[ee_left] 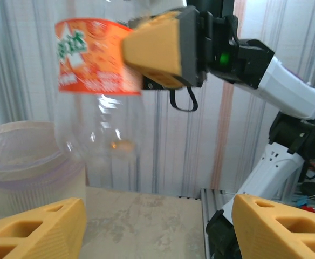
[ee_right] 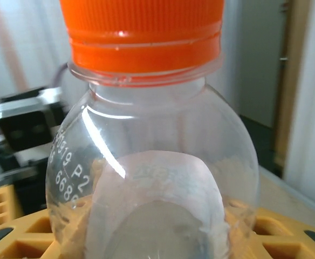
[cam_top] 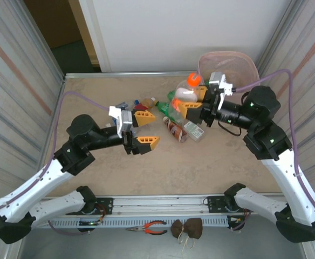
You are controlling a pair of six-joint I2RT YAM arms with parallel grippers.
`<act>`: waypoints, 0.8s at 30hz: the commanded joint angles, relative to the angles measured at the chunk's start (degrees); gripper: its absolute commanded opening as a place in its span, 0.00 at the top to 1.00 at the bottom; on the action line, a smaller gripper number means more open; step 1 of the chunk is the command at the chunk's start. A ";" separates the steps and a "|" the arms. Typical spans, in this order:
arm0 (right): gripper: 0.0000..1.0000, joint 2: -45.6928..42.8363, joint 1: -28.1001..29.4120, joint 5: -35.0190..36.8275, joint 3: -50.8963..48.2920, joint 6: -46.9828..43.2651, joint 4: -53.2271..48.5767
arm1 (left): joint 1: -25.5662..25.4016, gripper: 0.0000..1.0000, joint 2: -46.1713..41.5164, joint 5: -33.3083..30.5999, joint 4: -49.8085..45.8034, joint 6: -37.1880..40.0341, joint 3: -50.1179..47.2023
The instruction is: Put the plastic bottles in the bin
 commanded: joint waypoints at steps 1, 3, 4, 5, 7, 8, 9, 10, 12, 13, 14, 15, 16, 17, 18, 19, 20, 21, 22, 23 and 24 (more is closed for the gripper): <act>0.54 0.61 -4.36 7.16 2.91 -1.43 -2.57 | 0.28 0.28 -3.06 -3.57 -1.70 1.10 -1.45; 0.55 2.36 -7.28 10.78 4.14 -2.28 -3.80 | 0.30 0.29 -4.58 -4.97 -2.06 1.12 -2.18; 0.54 3.07 -9.00 12.73 5.12 -2.98 -4.86 | 0.28 0.29 -5.42 -6.02 -2.26 1.23 -2.59; 0.55 3.93 -10.71 14.41 6.30 -3.54 -6.24 | 0.29 0.29 -6.10 -6.92 -2.68 1.34 -2.74; 0.56 5.88 -13.85 17.04 8.78 -4.56 -9.34 | 0.36 0.29 -7.43 -8.13 -4.36 1.89 -2.55; 0.57 7.16 -15.47 18.03 10.18 -4.97 -10.98 | 0.31 0.29 -8.05 -8.62 -5.35 2.14 -2.46; 0.58 8.18 -16.98 18.74 11.28 -5.28 -12.23 | 0.32 0.29 -8.67 -8.97 -5.81 2.28 -2.39; 0.58 9.67 -18.37 19.66 12.56 -5.65 -13.56 | 0.37 0.29 -9.24 -9.53 -6.27 2.40 -2.52; 0.59 12.50 -20.68 21.54 15.54 -6.48 -17.09 | 0.39 0.29 -10.17 -10.45 -6.76 2.47 -2.90; 0.60 13.96 -21.72 23.13 17.17 -6.83 -18.94 | 0.37 0.29 -10.54 -10.98 -7.13 2.44 -2.96; 0.60 15.90 -22.73 24.40 19.02 -7.49 -21.05 | 0.39 0.29 -10.84 -11.31 -7.65 2.38 -2.92; 0.61 17.48 -23.56 25.68 20.48 -7.85 -23.00 | 0.38 0.29 -11.07 -11.36 -8.17 2.37 -2.92; 0.62 19.13 -24.57 27.15 22.16 -7.95 -25.10 | 0.37 0.29 -11.39 -11.38 -8.47 2.34 -3.14; 0.63 20.91 -25.50 28.32 23.75 -8.06 -27.18 | 0.37 0.29 -11.65 -11.67 -8.53 2.30 -3.45; 0.63 22.30 -26.45 29.00 24.83 -7.94 -28.90 | 0.37 0.29 -11.83 -12.02 -8.47 2.23 -3.65; 0.63 24.01 -27.43 29.60 26.57 -7.73 -31.15 | 0.37 0.29 -12.05 -12.20 -8.50 2.23 -3.94; 0.63 25.57 -28.35 30.08 28.73 -7.58 -33.12 | 0.44 0.29 -12.12 -12.40 -8.46 2.32 -4.06; 0.63 27.22 -29.21 30.78 30.35 -7.24 -35.34 | 0.46 0.29 -12.18 -12.73 -8.29 2.18 -4.43; 0.63 28.85 -30.02 31.29 31.67 -7.00 -37.01 | 0.46 0.29 -12.10 -12.90 -7.97 2.07 -4.74; 0.63 30.10 -30.55 31.45 32.61 -7.11 -38.31 | 0.50 0.29 -12.02 -13.00 -7.64 1.87 -5.05; 0.63 31.62 -30.94 32.18 33.55 -7.01 -39.79 | 0.55 0.29 -11.93 -12.87 -7.24 1.71 -5.28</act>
